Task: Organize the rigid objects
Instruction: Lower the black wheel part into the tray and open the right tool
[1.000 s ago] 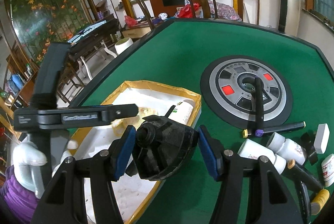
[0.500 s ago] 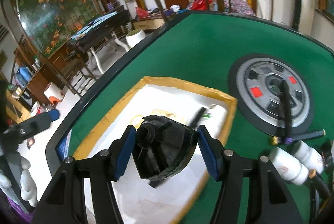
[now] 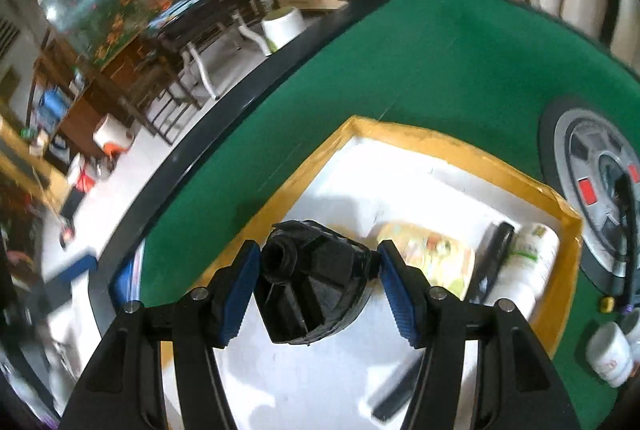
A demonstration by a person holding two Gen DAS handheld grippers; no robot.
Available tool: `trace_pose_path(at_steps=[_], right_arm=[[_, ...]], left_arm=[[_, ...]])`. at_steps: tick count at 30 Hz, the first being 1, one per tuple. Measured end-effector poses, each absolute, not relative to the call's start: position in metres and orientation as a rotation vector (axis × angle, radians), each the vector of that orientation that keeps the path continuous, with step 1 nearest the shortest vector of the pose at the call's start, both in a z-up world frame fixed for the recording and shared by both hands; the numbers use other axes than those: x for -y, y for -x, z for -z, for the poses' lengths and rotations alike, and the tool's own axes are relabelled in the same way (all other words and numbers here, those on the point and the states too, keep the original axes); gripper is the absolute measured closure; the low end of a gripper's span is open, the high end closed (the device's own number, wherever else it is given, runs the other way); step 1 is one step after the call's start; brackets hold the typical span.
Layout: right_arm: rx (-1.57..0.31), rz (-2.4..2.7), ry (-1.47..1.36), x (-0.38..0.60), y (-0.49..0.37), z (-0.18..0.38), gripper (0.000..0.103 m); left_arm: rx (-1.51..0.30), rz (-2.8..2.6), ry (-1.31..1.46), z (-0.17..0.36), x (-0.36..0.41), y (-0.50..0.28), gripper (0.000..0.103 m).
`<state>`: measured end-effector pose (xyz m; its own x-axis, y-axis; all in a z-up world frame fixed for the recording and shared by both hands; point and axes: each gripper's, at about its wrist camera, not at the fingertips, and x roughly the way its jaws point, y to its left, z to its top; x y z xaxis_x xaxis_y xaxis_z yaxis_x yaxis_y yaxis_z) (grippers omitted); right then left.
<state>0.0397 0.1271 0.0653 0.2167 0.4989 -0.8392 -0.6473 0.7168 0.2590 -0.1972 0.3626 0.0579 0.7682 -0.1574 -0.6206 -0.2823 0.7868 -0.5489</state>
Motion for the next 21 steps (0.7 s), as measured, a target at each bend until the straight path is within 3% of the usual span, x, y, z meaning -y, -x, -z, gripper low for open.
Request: trace_pose_path(at_steps=[11, 21], right_arm=[[-1.181, -0.721, -0.059, -0.126, -0.087, -0.046, 0.041], [-0.998, -0.713, -0.078, -0.070, -0.064, -0.094, 0.034]], left_arm=[[-0.716, -0.051, 0.642, -0.057, -0.354, 0.196, 0.018], [-0.725, -0.037, 0.604, -0.065, -0.336, 0.196, 0.014]])
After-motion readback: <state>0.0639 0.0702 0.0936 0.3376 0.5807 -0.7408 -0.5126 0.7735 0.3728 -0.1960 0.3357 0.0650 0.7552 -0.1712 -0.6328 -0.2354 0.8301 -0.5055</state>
